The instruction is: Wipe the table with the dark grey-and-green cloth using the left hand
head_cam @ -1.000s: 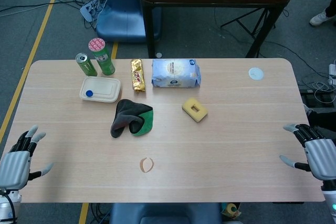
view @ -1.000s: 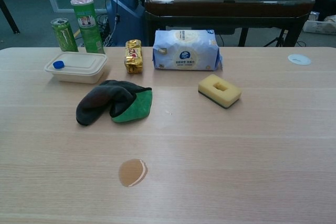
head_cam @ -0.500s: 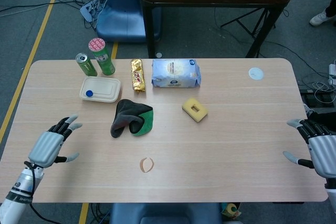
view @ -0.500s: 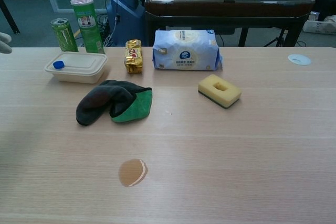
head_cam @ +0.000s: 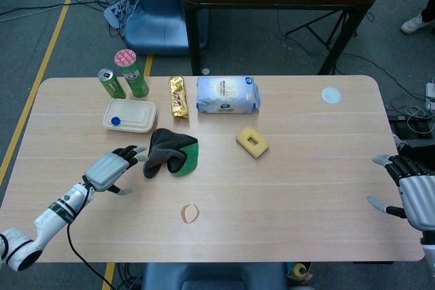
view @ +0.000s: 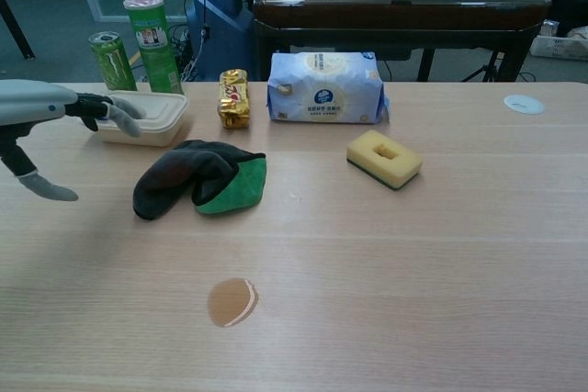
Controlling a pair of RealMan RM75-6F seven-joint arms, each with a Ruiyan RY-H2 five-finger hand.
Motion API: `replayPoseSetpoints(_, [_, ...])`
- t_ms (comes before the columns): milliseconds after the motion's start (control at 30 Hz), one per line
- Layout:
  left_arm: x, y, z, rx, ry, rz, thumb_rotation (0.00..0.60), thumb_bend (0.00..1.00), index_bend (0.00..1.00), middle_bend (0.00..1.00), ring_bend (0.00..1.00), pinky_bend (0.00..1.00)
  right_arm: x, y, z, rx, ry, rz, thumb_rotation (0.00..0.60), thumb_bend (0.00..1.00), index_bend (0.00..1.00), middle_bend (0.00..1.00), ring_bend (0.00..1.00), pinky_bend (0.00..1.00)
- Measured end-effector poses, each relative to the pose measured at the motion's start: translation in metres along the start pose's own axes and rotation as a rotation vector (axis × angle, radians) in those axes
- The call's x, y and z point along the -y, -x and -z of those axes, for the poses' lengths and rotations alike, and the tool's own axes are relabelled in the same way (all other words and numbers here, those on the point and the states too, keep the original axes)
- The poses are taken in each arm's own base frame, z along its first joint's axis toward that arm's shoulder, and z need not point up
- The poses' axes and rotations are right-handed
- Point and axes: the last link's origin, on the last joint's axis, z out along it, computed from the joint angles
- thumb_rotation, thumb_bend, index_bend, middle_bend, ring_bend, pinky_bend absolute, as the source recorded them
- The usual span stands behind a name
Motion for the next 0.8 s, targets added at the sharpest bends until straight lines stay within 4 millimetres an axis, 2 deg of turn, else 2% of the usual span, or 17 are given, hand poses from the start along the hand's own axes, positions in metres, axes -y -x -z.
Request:
replayPoseSetpoints(200, [-0.004, 0.003, -0.028, 0.027, 0.027, -0.029, 0.600, 0.15, 0.17, 0.04, 0.04, 0.16, -0.001, 0.002, -0.002, 0.009, 0.008, 0.001, 0.600, 0.10, 0.27, 0.28, 0.22, 0.29])
replayPoseSetpoints(333, [-0.007, 0.004, -0.042, 0.055, 0.032, -0.039, 0.600, 0.15, 0.11, 0.00, 0.00, 0.13, -0.001, 0.002, -0.003, 0.013, 0.008, 0.002, 0.600, 0.10, 0.27, 0.28, 0.22, 0.29])
replayPoseSetpoints(567, [-0.014, 0.007, -0.066, 0.117, 0.038, -0.078, 0.600, 0.16, 0.05, 0.00, 0.00, 0.10, -0.002, 0.003, -0.003, 0.017, 0.015, 0.003, 0.600, 0.10, 0.27, 0.28, 0.22, 0.29])
replayPoseSetpoints(800, [-0.020, 0.010, -0.092, 0.151, 0.036, -0.113, 0.600, 0.20, 0.04, 0.00, 0.00, 0.10, -0.004, 0.002, -0.002, 0.018, 0.030, 0.002, 0.600, 0.10, 0.27, 0.28, 0.22, 0.29])
